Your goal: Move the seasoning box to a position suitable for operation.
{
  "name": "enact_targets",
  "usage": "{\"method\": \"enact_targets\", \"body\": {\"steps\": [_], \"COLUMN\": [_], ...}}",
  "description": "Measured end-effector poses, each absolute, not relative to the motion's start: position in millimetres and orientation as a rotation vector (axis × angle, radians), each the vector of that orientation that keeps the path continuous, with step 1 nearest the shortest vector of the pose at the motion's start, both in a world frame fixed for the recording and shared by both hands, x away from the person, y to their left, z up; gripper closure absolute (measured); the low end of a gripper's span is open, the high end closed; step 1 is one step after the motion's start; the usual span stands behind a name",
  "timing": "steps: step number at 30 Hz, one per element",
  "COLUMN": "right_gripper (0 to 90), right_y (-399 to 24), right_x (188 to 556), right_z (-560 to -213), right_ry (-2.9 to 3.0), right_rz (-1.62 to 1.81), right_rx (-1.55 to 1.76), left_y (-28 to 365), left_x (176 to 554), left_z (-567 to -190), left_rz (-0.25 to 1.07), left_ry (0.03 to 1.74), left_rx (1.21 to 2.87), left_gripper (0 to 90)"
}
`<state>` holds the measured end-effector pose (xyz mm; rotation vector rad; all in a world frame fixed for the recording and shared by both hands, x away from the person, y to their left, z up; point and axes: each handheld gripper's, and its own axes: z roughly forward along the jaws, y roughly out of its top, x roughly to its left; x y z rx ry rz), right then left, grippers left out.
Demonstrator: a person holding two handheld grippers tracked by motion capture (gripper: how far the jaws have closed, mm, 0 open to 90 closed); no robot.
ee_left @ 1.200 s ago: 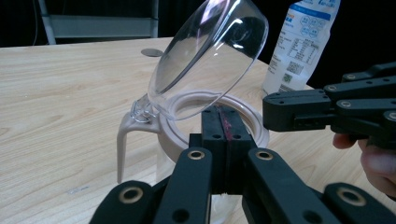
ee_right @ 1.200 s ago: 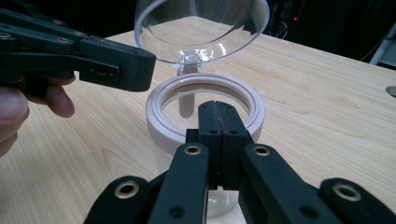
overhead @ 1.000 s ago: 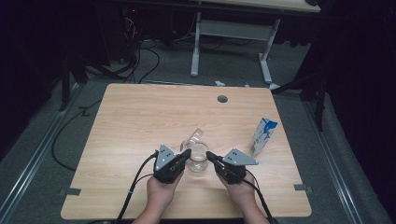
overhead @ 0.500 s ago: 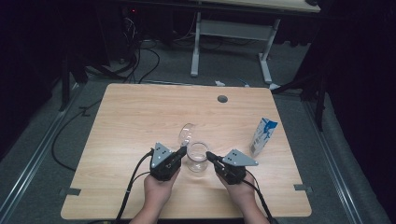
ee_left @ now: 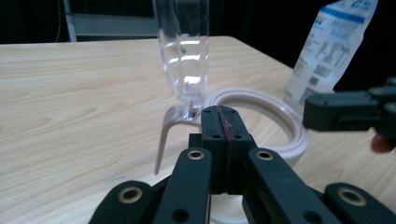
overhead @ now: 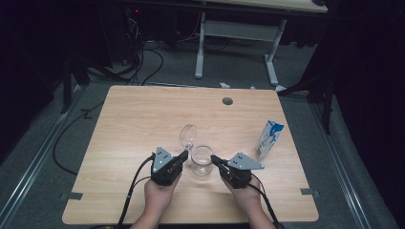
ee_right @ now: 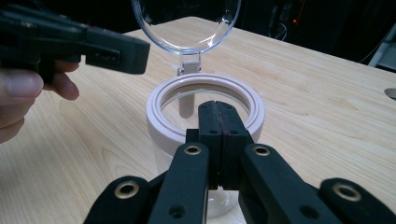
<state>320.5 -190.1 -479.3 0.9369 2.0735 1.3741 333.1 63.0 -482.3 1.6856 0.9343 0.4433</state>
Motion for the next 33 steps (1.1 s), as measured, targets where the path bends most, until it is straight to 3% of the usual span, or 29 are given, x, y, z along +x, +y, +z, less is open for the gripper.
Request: {"method": "enact_targets", "body": {"steps": [9,14,19,33], "right_gripper": [85.2,81.5,77.7,65.1], "right_y": [-197,-213,-225,-264], "right_x": [318,317,319,305], "right_z": [-474,-477,-483,-502], "right_ry": [2.053,2.002,1.967,1.873], "right_rz": [1.403,1.355,1.302,1.151], "right_rx": [0.956,1.031,1.100,1.239], "left_y": [107,137,153,176], "left_x": [331,325,324,320], "left_z": [-508,-516,-519,-523], "left_rz": [0.489,0.528,0.533,0.541], "left_ry": [1.013,1.023,1.023,1.036], "left_rx": [1.806,1.875,1.870,1.858], "left_gripper": [79.0,65.2,58.9,55.1]}}
